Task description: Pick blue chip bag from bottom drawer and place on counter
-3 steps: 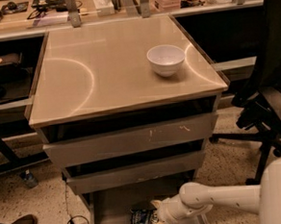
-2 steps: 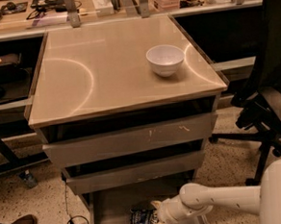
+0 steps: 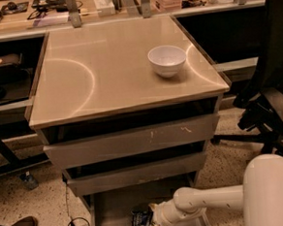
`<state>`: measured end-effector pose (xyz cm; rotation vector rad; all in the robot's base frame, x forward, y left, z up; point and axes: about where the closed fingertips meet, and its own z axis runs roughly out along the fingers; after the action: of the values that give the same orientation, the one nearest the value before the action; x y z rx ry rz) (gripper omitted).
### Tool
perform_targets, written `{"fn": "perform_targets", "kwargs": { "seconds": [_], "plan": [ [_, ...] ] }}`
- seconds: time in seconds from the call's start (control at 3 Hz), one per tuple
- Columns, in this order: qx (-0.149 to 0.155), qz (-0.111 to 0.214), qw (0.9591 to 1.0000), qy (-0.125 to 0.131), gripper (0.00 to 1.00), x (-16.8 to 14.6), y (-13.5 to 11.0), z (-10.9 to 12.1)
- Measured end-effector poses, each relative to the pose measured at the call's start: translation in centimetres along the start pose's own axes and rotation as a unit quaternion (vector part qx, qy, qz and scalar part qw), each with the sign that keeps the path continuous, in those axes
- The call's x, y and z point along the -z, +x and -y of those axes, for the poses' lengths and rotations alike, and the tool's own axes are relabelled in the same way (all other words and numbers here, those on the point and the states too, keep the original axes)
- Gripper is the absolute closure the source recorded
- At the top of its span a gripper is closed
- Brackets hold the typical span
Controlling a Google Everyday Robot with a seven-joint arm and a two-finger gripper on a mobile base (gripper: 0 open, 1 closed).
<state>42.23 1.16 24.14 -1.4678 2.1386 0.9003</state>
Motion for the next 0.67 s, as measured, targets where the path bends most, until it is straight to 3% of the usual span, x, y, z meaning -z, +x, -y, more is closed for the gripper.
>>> {"fn": "perform_targets", "kwargs": {
  "seconds": [0.67],
  "plan": [
    [0.010, -0.025, 0.9995, 0.017, 0.00, -3.5, 1.7, 2.6]
  ]
}}
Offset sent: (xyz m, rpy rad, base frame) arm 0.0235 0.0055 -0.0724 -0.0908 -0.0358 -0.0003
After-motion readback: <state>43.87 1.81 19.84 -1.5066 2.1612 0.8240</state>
